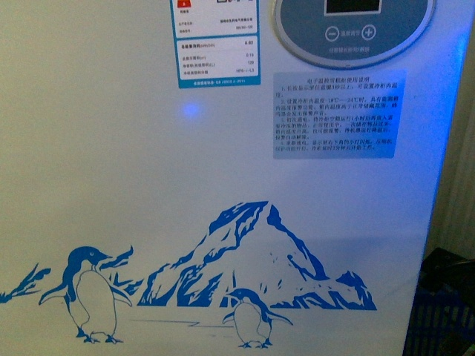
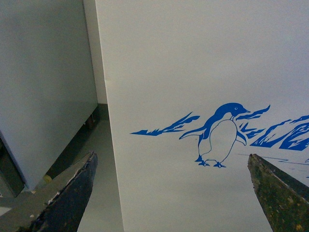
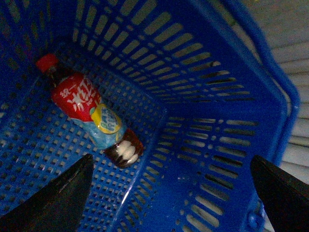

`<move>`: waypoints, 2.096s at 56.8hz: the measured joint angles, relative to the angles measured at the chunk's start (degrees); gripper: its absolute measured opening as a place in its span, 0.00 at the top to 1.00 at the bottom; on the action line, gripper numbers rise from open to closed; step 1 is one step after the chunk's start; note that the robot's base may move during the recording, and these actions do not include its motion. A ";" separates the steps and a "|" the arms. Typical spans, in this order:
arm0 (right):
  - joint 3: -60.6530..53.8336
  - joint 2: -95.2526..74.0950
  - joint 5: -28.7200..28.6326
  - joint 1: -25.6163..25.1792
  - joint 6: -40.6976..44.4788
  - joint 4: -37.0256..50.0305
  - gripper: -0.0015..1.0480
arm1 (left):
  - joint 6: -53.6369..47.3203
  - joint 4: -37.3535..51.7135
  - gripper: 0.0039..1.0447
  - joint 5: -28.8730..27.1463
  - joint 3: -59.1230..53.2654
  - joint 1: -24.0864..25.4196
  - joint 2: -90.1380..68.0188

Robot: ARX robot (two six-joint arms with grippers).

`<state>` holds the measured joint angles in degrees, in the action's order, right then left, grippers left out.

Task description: Put drink in fridge

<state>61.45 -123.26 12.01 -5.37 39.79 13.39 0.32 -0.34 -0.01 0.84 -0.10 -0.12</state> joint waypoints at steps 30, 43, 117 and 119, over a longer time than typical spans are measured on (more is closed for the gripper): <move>19.45 -27.80 -0.83 -1.31 7.74 -9.84 0.07 | 0.00 0.00 0.08 0.00 0.00 0.00 0.00; 27.69 -34.99 -0.94 -2.34 9.18 -12.11 0.07 | 0.00 0.00 0.08 0.00 0.00 0.00 0.00; 58.69 -58.07 -5.38 -3.10 8.35 -21.68 0.45 | 0.00 0.00 0.08 0.00 0.00 0.00 0.00; 57.59 -57.57 -5.62 -3.15 8.20 -21.70 0.49 | -0.02 0.00 0.08 0.00 0.00 0.00 0.00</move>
<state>119.04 -180.83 6.39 -8.51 47.99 -8.32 0.30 -0.34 -0.01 0.84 -0.10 -0.12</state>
